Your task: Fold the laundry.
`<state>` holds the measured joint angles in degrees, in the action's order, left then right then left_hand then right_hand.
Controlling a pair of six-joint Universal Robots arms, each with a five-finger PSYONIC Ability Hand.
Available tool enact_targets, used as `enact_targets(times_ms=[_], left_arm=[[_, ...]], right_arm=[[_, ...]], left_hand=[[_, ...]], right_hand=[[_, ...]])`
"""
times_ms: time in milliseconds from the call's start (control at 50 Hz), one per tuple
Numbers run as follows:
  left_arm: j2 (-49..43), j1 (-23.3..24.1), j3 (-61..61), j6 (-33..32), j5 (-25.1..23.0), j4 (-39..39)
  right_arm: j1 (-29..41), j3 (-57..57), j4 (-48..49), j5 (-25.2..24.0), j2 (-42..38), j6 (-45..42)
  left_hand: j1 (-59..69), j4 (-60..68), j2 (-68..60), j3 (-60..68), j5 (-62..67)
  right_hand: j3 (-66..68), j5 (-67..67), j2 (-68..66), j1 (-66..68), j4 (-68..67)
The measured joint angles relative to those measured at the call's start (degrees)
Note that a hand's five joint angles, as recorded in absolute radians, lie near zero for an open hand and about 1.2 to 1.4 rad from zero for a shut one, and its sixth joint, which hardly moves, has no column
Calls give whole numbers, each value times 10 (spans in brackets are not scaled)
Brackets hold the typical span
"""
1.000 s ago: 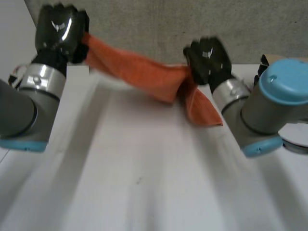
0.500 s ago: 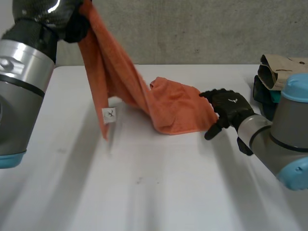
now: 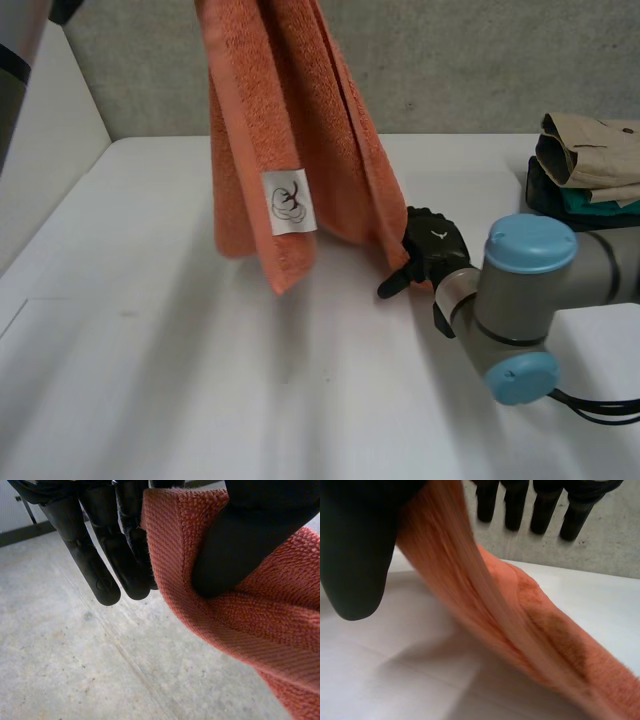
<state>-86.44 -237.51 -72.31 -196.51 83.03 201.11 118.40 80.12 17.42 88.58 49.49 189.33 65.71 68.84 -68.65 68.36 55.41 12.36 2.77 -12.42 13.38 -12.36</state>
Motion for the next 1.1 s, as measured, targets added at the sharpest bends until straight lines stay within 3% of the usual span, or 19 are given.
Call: enact_targets(times_ms=[100, 140, 220, 300, 400, 480, 640, 780, 880, 960, 1100], left_arm=[[5, -2, 12, 0, 4, -2], [8, -7, 12, -1, 7, -2], [10, -36, 5, -3, 14, -11], [11, -96, -9, -5, 17, -38], [1, -203, -33, -5, 6, -93], [-23, -261, -58, -5, -24, -137], [-100, -286, -101, -20, -89, -193], [-192, -280, -91, -81, -98, -192], [-275, -265, -27, -142, -96, -161], [-333, -249, 59, -163, -90, -82], [-399, -240, 205, -138, -61, 185]], right_arm=[[7, -41, -2, 42, -36, -6], [3, -44, 1, 58, -28, -21], [-28, -30, 9, 66, 38, -89], [-82, -13, -4, 31, 141, -213], [-139, -28, -110, -53, 242, -393], [-159, -75, -239, -90, 269, -468], [-174, -146, -433, -111, 281, -517], [-172, -168, -463, -102, 243, -557], [-160, -219, -431, -89, 172, -566], [-142, -282, -334, -57, 111, -551], [-115, -351, 43, 11, 64, -503]], left_hand=[[0, 0, 0, 0, 0], [0, 0, 0, 0, 0], [0, 0, 0, 0, 0], [0, 0, 0, 0, 0], [0, 0, 0, 0, 0], [0, 0, 0, 0, 0], [0, 0, 0, 0, 0], [0, 0, 0, 0, 0], [0, 0, 0, 0, 0], [0, 0, 0, 0, 0], [0, 0, 0, 0, 0]], right_hand=[[472, 471, -492, 485, -472], [548, 533, -552, 520, -550], [557, 533, -554, 520, -562], [557, 533, -554, 520, -563], [557, 537, -554, 520, -563], [557, 537, -554, 520, -563], [557, 537, -554, 520, -563], [557, 537, -554, 520, -563], [558, 537, -554, 520, -563], [558, 537, -554, 520, -563], [558, 537, -554, 520, -563]])
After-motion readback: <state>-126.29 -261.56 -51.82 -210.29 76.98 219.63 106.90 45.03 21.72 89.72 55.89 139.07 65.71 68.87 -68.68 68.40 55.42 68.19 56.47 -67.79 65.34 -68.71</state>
